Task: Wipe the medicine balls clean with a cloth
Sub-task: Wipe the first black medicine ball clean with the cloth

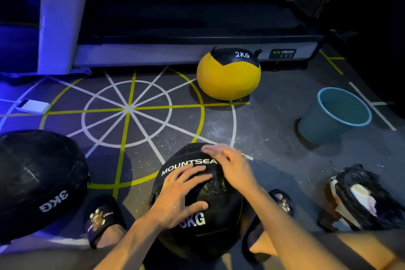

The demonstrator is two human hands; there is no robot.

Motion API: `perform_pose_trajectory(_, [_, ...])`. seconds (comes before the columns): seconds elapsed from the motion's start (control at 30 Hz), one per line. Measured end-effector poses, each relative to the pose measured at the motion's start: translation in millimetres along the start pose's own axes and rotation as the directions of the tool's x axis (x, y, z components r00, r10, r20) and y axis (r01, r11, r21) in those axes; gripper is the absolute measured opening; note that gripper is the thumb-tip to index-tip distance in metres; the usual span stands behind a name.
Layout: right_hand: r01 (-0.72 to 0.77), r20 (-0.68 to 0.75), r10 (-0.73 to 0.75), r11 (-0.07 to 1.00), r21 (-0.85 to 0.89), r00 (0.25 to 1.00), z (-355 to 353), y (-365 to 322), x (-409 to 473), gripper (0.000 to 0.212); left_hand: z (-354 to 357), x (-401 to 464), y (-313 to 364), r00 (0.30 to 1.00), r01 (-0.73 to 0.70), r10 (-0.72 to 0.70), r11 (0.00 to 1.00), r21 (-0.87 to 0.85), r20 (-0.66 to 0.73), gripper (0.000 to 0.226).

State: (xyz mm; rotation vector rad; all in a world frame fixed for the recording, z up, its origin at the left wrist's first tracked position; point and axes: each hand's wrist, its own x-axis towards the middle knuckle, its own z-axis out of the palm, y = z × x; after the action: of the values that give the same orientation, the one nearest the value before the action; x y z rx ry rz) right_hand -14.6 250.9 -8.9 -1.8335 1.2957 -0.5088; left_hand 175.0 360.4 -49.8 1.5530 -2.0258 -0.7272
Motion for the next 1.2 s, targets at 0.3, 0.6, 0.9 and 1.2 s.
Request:
perform_pose_trajectory(0.3, [-0.305, -0.147, 0.313, 0.950, 0.073, 0.938, -14.3, 36.2, -3.7, 0.033, -20.1, -10.0, -9.0, 0.998, 0.026, -0.022, 0.998, 0.056, -0.063, 0.052])
perform_pose_trajectory(0.6, [0.264, 0.155, -0.232, 0.935, -0.239, 0.960, 20.5, 8.5, 1.8, 0.037, -18.6, -27.8, -13.1, 1.000, 0.001, -0.001, 1.000, 0.014, -0.022, 0.053])
perform_pose_trajectory(0.9, [0.274, 0.282, -0.213, 0.941, -0.198, 0.935, 28.3, -15.8, 0.7, 0.042, -9.4, -20.0, -8.2, 1.000, -0.029, 0.029, 0.999, -0.024, -0.003, 0.054])
perform_pose_trajectory(1.2, [-0.098, -0.003, 0.099, 0.981, -0.170, 0.995, -6.3, 16.4, 22.0, 0.040, -9.2, -23.5, -13.7, 0.999, 0.018, -0.020, 0.996, -0.091, -0.028, 0.054])
